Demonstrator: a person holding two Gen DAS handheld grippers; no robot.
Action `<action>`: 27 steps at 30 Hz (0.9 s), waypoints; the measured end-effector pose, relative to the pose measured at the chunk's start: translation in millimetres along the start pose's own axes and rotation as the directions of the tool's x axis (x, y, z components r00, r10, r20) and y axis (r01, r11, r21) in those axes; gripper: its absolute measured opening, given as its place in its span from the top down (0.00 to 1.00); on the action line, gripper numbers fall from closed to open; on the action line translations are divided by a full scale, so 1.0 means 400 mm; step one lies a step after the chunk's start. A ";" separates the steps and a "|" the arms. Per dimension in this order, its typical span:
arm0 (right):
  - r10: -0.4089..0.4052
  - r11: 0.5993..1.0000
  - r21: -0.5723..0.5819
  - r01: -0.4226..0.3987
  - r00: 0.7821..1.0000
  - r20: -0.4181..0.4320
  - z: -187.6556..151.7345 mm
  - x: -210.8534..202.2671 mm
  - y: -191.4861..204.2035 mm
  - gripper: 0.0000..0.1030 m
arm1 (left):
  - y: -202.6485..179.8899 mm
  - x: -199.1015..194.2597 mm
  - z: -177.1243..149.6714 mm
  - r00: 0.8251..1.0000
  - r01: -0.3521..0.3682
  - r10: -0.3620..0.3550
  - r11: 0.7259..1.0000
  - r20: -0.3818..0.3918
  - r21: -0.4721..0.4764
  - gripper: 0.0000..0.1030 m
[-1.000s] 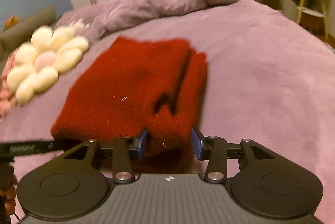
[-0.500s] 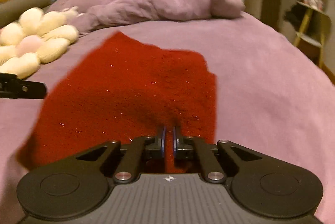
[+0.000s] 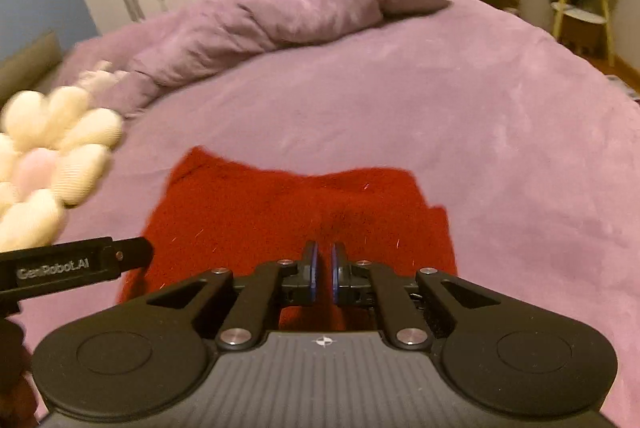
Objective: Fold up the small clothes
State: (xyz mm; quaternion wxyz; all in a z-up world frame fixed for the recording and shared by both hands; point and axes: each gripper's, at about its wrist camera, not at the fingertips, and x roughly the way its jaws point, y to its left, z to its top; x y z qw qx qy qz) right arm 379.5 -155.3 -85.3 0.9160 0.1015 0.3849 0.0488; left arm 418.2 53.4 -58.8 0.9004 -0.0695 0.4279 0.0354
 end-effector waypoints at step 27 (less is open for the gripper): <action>0.154 0.988 -0.034 -0.152 0.987 0.054 -0.282 -0.253 -0.069 0.65 | 0.055 -0.209 -0.324 0.993 0.093 -0.101 0.988 0.055 0.120 0.01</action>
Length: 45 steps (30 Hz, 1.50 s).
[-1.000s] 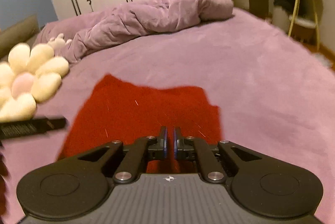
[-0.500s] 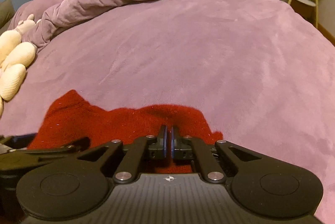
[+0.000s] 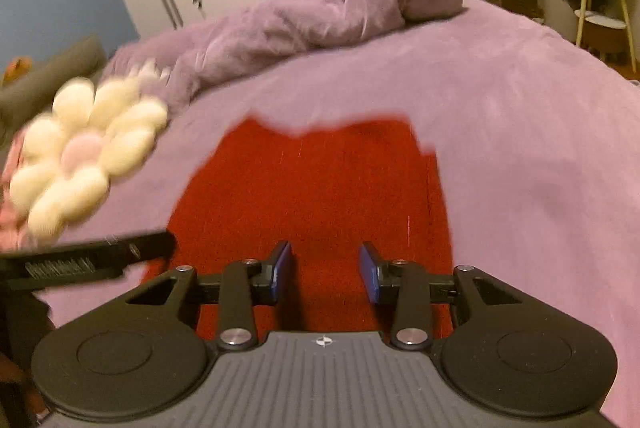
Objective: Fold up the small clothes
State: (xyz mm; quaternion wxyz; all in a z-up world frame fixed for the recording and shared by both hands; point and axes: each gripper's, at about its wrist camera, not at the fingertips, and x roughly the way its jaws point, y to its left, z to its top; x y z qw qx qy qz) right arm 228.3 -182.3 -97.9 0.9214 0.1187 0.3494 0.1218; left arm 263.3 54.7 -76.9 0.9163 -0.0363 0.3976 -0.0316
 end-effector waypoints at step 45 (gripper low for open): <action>-0.234 0.963 -0.188 0.191 0.941 -0.246 -0.078 -0.230 0.133 0.04 | -0.078 -0.257 -0.130 0.972 -0.218 0.222 0.974 -0.069 0.064 0.00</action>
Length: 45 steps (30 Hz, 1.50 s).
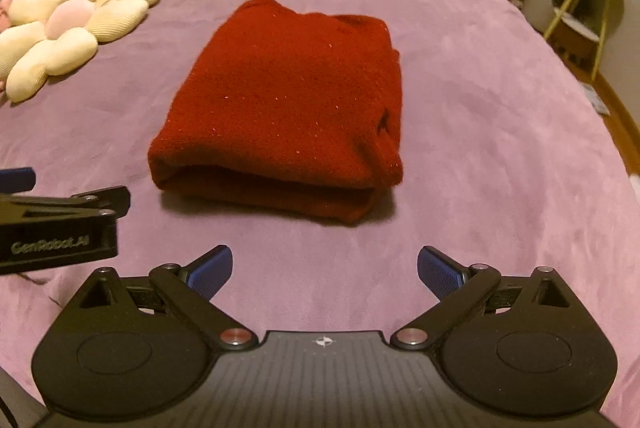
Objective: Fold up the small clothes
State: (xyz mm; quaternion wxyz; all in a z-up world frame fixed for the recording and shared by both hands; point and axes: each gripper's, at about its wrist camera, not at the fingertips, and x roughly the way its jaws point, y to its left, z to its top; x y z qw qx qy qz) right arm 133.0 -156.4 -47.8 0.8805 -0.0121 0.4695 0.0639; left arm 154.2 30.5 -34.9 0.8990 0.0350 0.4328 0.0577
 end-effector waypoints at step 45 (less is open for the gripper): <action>-0.022 1.000 0.018 0.022 0.999 0.024 -0.006 -0.012 -0.006 0.04 | 0.001 0.006 -0.007 0.999 0.012 -0.012 1.000 -0.041 -0.002 0.00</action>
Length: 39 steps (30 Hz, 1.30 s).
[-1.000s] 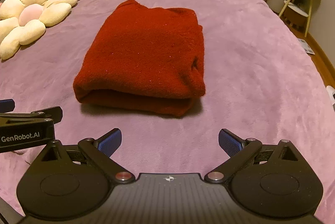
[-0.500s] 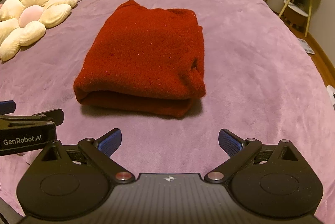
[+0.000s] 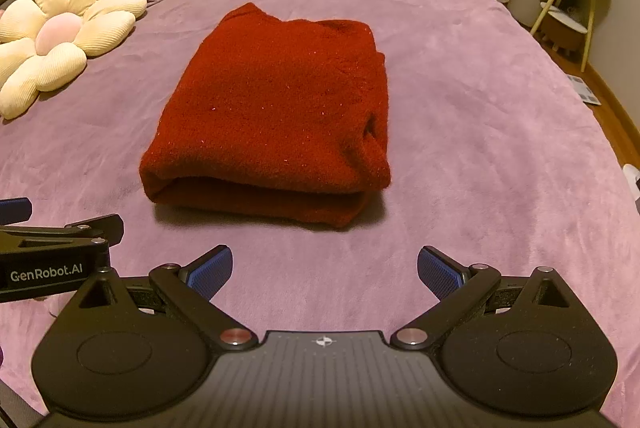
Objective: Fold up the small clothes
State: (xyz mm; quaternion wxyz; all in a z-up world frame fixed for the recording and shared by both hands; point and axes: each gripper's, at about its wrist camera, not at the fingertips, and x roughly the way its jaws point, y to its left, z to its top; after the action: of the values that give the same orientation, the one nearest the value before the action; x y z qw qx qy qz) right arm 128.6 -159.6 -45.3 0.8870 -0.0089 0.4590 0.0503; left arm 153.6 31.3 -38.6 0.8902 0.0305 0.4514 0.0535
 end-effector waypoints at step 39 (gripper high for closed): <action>-0.004 1.000 -0.004 0.004 1.000 0.008 0.011 -0.005 -0.001 0.04 | -0.001 0.009 0.001 1.000 0.009 -0.008 1.000 -0.017 0.006 0.00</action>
State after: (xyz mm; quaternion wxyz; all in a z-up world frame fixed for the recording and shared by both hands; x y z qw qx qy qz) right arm 131.2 -159.9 -41.3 0.8888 -0.0113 0.4555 0.0492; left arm 156.2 31.3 -41.3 0.8863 0.0308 0.4595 0.0487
